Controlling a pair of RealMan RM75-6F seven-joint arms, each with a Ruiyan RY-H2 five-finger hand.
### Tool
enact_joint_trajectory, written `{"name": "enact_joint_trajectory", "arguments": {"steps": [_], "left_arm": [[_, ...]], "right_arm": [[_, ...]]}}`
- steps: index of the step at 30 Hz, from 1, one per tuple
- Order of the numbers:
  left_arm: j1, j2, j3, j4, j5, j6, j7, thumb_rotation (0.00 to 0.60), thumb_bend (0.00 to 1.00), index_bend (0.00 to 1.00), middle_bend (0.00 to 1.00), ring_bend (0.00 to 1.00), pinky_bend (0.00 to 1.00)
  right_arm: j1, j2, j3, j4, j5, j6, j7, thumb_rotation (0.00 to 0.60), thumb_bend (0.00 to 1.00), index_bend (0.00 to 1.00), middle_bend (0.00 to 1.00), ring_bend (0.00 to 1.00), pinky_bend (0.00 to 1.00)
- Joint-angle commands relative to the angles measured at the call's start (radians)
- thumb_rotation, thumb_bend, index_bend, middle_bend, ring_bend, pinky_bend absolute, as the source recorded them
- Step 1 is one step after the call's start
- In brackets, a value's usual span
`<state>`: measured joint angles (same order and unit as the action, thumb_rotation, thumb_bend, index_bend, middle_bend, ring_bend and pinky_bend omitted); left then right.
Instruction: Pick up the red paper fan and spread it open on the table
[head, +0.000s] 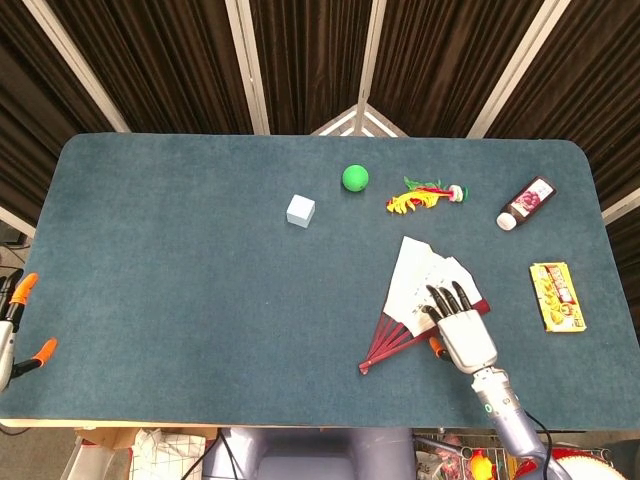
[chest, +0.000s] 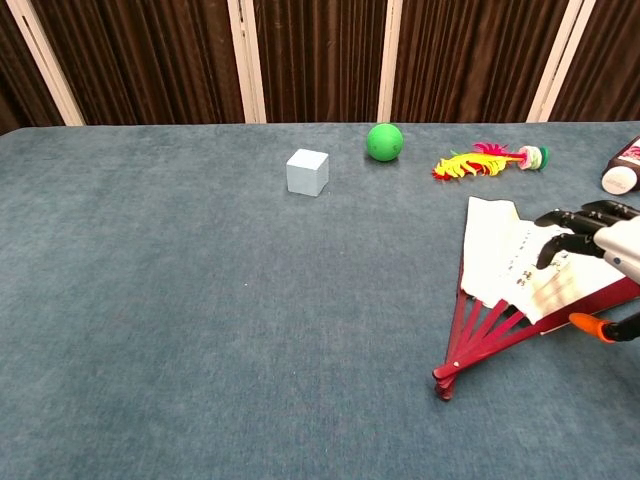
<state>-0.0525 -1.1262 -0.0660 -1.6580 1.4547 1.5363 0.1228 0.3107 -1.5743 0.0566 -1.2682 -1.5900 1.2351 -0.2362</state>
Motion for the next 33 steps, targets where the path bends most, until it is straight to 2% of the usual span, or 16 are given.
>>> {"name": "enact_joint_trajectory", "arguments": {"steps": [1,18,33], "left_arm": [[-0.001,-0.002,0.0,-0.001,0.0,-0.001,0.004,0.6,0.34,0.05,0.0,0.0,0.0],[-0.003,-0.008,0.0,-0.004,-0.006,-0.007,0.022,0.6,0.34,0.05,0.0,0.0,0.0],[-0.004,-0.011,0.003,-0.008,-0.003,-0.01,0.032,0.6,0.34,0.05,0.0,0.0,0.0]], "right_arm": [[0.004,-0.015,-0.008,0.03,0.002,0.0,0.022,0.6,0.35,0.33,0.12,0.13,0.01],[0.019,-0.04,-0.022,0.104,0.017,-0.002,0.062,0.6,0.35,0.38,0.12,0.13,0.01],[0.024,-0.056,-0.038,0.143,0.026,-0.015,0.075,0.6,0.35,0.38,0.12,0.13,0.01]]}}
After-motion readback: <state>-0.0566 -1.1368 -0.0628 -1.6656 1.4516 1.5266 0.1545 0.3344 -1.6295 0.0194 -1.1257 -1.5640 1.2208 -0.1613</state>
